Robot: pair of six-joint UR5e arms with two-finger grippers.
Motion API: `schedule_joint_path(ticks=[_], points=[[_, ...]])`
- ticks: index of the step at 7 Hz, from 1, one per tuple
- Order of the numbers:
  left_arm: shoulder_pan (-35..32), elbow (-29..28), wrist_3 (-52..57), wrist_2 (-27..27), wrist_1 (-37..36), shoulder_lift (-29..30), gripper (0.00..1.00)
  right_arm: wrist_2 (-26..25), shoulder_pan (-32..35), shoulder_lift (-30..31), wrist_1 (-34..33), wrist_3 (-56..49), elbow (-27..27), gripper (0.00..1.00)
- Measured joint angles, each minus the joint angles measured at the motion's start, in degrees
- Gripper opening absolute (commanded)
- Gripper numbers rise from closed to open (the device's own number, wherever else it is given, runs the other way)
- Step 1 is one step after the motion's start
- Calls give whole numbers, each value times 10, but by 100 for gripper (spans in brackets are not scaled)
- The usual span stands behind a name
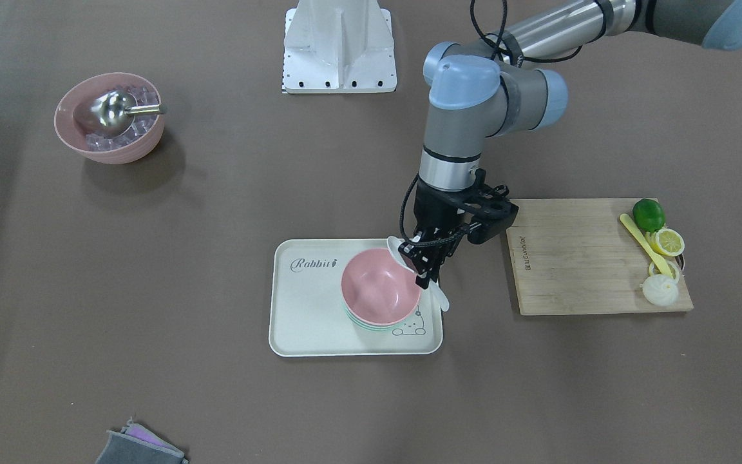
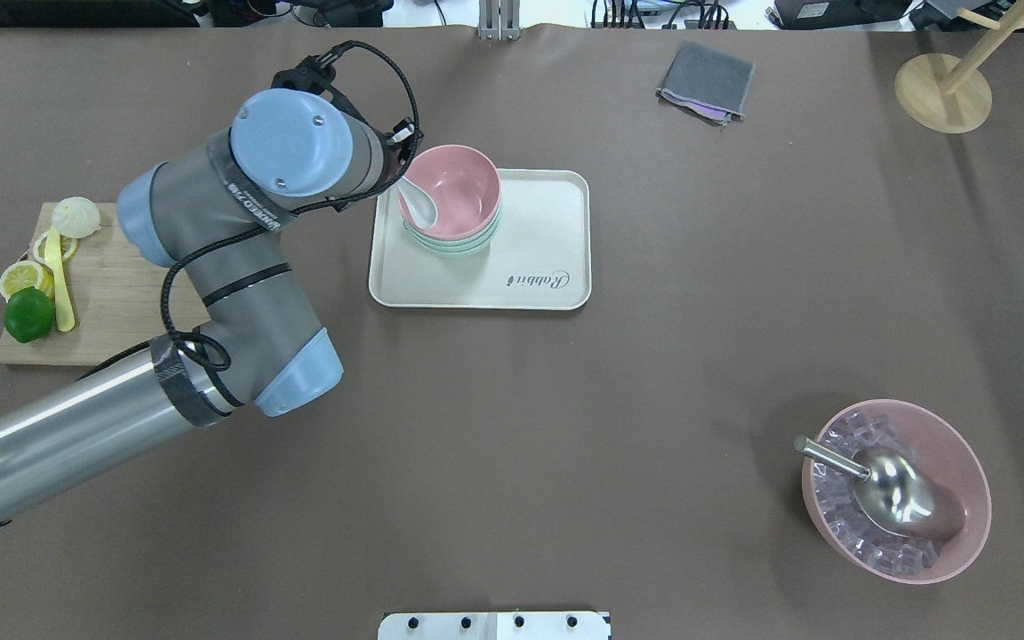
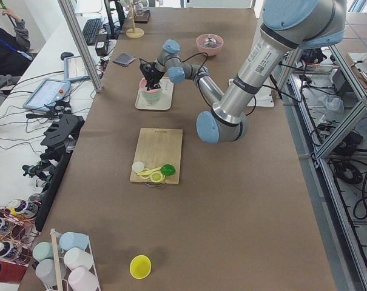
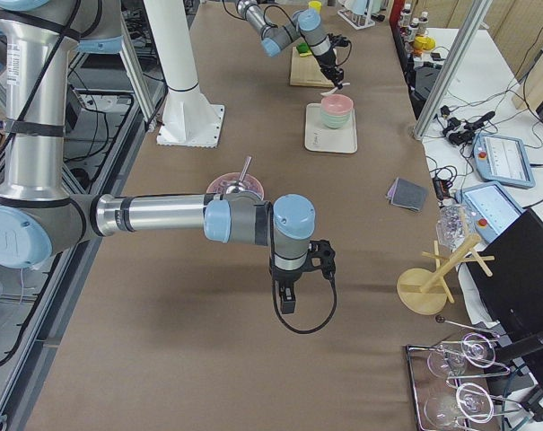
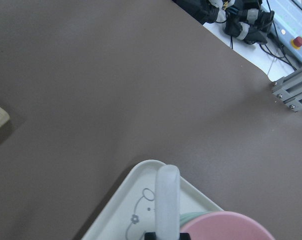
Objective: Stack pink bowl on green and place spoon
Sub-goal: 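Lift the white spoon with the left gripper and carry it to the pink bowl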
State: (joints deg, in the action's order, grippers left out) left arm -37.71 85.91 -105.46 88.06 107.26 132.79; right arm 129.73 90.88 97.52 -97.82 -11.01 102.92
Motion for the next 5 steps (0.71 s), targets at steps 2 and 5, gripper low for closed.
schedule_joint_path(ticks=[2, 5], points=[[18, -27, -19, -35, 2, 17, 97, 0, 0, 0, 0, -1, -1, 100], [28, -17, -7, -39, 2, 14, 98, 0, 0, 0, 0, 0, -2, 100]])
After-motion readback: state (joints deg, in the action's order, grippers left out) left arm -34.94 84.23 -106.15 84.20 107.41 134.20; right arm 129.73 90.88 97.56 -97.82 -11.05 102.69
